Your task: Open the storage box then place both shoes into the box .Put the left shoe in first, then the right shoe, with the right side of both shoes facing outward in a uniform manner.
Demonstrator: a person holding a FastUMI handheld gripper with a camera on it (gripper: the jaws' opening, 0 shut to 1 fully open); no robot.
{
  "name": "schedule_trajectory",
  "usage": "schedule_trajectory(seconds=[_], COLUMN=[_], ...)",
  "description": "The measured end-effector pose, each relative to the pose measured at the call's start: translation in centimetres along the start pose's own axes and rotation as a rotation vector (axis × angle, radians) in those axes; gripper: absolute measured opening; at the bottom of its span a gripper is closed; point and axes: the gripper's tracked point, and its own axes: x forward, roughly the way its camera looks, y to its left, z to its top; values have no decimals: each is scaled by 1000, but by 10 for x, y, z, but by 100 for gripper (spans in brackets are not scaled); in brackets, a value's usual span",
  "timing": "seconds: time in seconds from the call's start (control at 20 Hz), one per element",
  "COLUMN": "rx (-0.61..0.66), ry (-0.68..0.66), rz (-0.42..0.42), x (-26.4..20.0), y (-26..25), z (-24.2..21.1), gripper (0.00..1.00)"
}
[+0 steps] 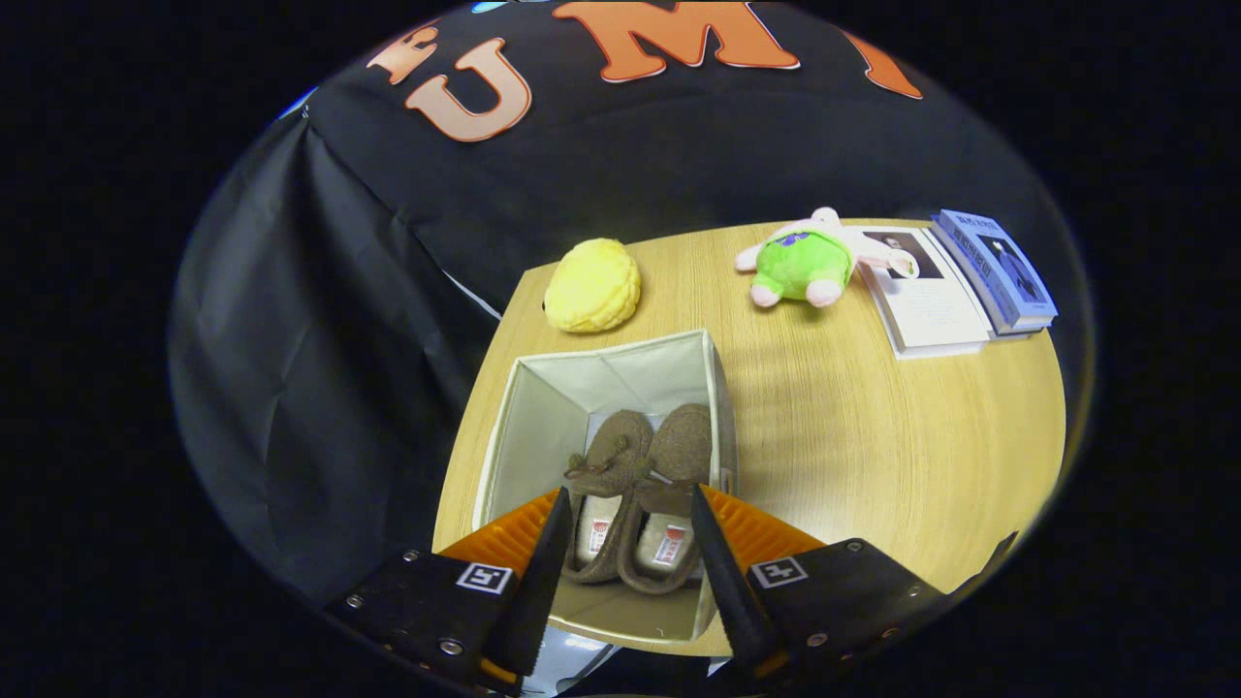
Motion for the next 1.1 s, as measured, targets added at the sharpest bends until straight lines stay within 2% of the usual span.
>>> schedule_trajectory(seconds=[0.15, 0.35, 0.7, 1.1], rx=[-52, -126, -159, -303], ry=[-98, -249, -476, -735], rz=[14, 9, -3, -145], x=[-28, -68, -132, -207], y=[-7, -21, -51, -105], z=[24, 59, 115, 168], gripper=[87, 95, 97, 97])
